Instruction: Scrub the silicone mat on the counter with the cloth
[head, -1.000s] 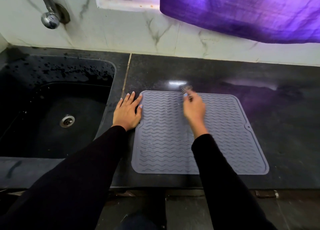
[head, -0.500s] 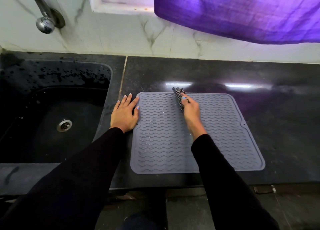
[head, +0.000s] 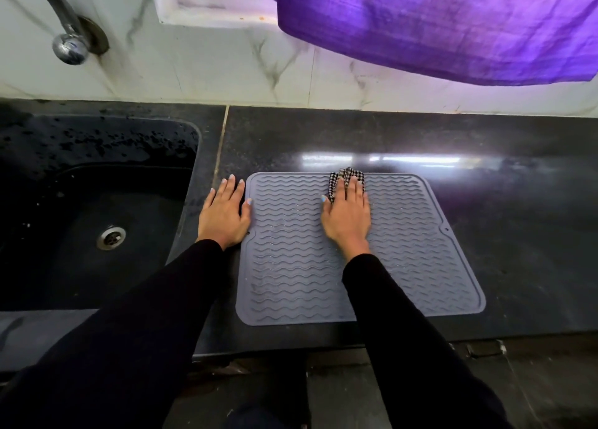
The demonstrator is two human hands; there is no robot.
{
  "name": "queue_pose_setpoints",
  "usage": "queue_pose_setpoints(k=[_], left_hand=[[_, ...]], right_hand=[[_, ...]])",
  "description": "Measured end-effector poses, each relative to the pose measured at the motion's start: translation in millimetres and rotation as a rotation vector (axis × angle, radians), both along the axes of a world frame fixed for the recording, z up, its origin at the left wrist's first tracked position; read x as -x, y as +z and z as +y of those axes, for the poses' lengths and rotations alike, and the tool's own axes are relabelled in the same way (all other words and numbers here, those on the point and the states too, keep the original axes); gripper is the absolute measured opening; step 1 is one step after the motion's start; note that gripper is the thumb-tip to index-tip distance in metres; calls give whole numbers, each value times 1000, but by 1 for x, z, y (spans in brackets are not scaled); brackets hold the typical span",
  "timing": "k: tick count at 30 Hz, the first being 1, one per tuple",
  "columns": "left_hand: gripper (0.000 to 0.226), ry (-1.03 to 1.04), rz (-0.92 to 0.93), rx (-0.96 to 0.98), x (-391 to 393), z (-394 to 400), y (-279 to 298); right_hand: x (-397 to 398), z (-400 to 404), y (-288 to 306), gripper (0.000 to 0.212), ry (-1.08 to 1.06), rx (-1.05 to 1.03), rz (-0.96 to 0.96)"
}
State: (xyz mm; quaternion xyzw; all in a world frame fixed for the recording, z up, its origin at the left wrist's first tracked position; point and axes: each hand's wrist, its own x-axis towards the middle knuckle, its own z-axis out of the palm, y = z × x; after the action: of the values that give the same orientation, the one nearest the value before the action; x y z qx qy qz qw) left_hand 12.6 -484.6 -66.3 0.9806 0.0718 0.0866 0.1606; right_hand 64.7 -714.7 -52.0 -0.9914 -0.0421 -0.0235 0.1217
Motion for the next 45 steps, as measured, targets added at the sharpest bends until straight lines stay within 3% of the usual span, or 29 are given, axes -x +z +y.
queue_pose_setpoints(k=[4, 6, 11, 12, 14, 16, 18, 23, 30, 32, 35, 36, 37, 39, 41, 45], left_hand=[[62, 9, 8, 5, 0, 0, 0], [56, 9, 12, 3, -1, -1, 1], [52, 1, -10, 10, 1, -1, 3], [52, 1, -6, 13, 1, -1, 3], [52, 5, 2, 16, 0, -2, 3], [52, 5, 0, 13, 0, -2, 3], [53, 6, 0, 8, -1, -1, 2], [52, 12, -7, 4, -1, -1, 0], [52, 9, -2, -12, -1, -1, 0], [52, 4, 0, -7, -1, -1, 1], [52, 5, 0, -5, -1, -1, 2], [52, 7, 2, -2, -1, -1, 2], [52, 8, 3, -1, 0, -2, 2], [52, 12, -1, -7, -1, -2, 2], [52, 12, -2, -5, -1, -1, 1], [53, 12, -6, -2, -1, -1, 0]], right_hand=[[-9, -11, 1, 56, 53, -59, -3], [-5, -14, 9, 47, 29, -220, 1], [-22, -37, 43, 35, -337, -1287, 202], [-27, -45, 49, 35, -420, -1384, 196], [-27, -60, 61, 34, -516, -1249, 106], [-19, -71, 65, 31, -469, -789, -47], [-7, -70, 58, 29, -334, -453, -39], [7, -48, 11, 45, -164, -58, -53], [-2, -60, 30, 41, -58, 34, -1], [-8, -71, 44, 33, -35, -40, 75], [-24, -93, 62, 22, -180, -547, 218], [-25, -98, 69, 21, -290, -797, 202], [-27, -105, 70, 21, -420, -908, 140], [-24, -108, 73, 26, -494, -755, 3], [-12, -102, 64, 30, -395, -448, -68], [16, -81, 14, 46, -162, -109, -58]])
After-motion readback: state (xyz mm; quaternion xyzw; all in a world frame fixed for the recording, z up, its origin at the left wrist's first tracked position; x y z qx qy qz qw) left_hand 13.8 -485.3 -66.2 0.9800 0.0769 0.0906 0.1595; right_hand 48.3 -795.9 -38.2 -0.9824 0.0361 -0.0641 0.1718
